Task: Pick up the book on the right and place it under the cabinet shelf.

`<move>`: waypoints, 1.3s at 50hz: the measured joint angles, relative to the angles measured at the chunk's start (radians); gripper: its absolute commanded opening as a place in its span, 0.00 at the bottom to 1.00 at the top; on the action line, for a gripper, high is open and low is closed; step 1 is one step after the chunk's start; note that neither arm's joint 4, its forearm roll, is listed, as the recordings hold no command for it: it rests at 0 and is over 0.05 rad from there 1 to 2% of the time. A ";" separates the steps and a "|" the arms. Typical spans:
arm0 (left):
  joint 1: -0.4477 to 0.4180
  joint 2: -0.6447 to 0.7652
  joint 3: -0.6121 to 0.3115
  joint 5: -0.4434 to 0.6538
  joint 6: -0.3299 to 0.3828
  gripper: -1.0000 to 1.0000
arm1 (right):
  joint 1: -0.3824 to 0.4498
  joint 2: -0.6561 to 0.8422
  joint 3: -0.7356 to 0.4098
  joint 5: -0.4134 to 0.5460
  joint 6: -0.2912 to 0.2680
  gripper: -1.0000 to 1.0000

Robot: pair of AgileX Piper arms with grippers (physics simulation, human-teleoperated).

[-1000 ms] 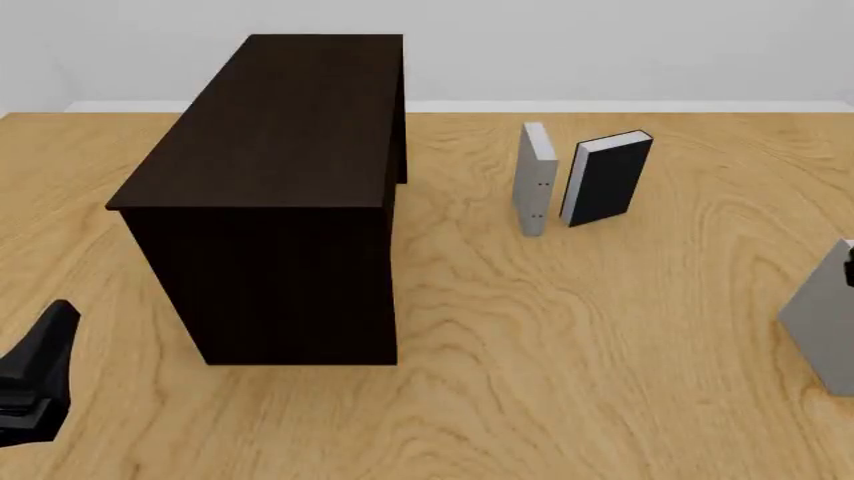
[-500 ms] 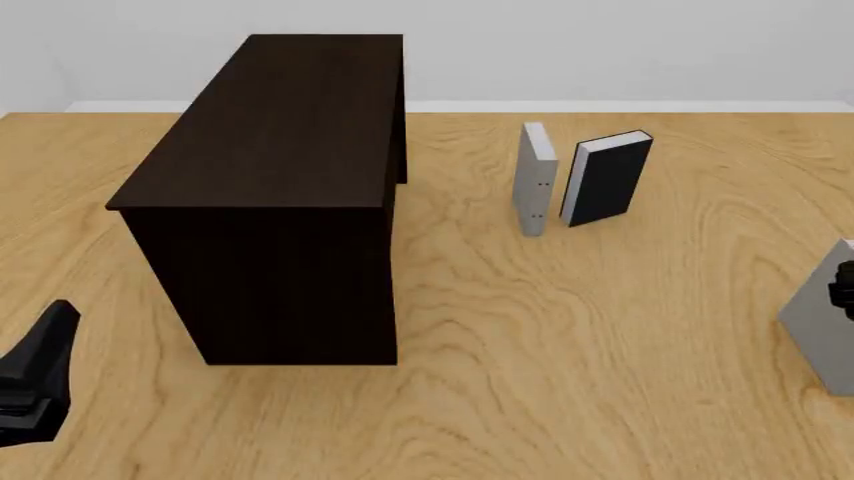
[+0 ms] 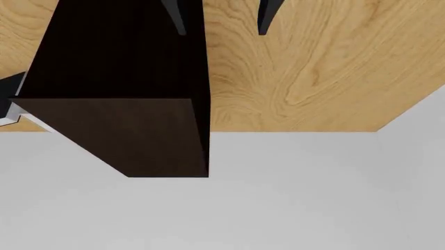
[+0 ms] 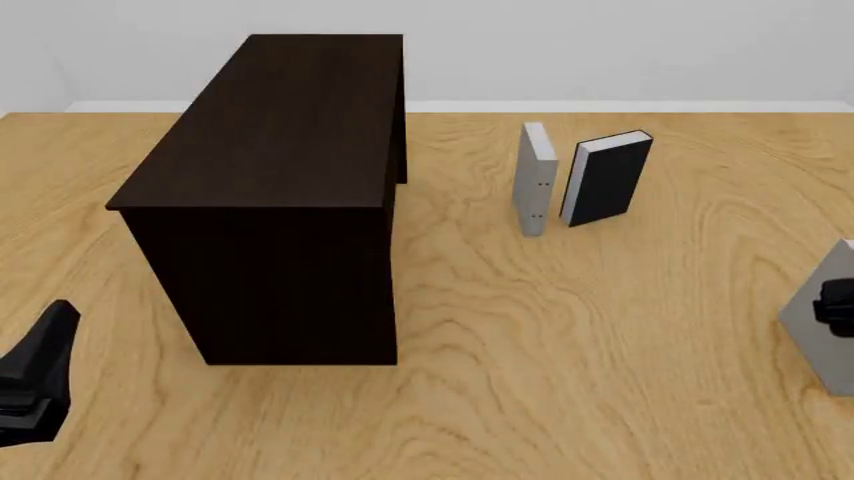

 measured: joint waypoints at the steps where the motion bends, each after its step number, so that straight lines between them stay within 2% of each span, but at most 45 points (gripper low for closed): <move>1: 0.000 0.000 0.000 0.000 0.000 1.00 | -0.001 0.003 0.001 -0.003 0.000 1.00; 6: 0.000 0.000 0.000 0.000 0.000 1.00 | -0.003 0.017 0.007 -0.017 -0.001 1.00; 7: 0.000 0.000 0.000 0.000 0.000 1.00 | -0.003 0.020 0.008 -0.019 -0.001 0.00; 18: 0.000 0.000 0.000 0.000 0.000 1.00 | 0.017 0.000 0.011 0.000 -0.011 0.00; 29: 0.000 0.000 0.000 0.000 0.000 1.00 | 0.048 -0.093 -0.015 0.092 0.014 0.00; 43: 0.000 0.000 0.000 0.000 0.000 1.00 | 0.143 -0.244 -0.048 0.229 0.095 0.00; 51: 0.000 0.000 0.000 0.000 0.000 1.00 | 0.217 -0.326 -0.062 0.296 0.161 0.00; 65: 0.000 -0.007 0.000 0.006 0.000 1.00 | 0.356 -0.419 -0.066 0.349 0.278 0.00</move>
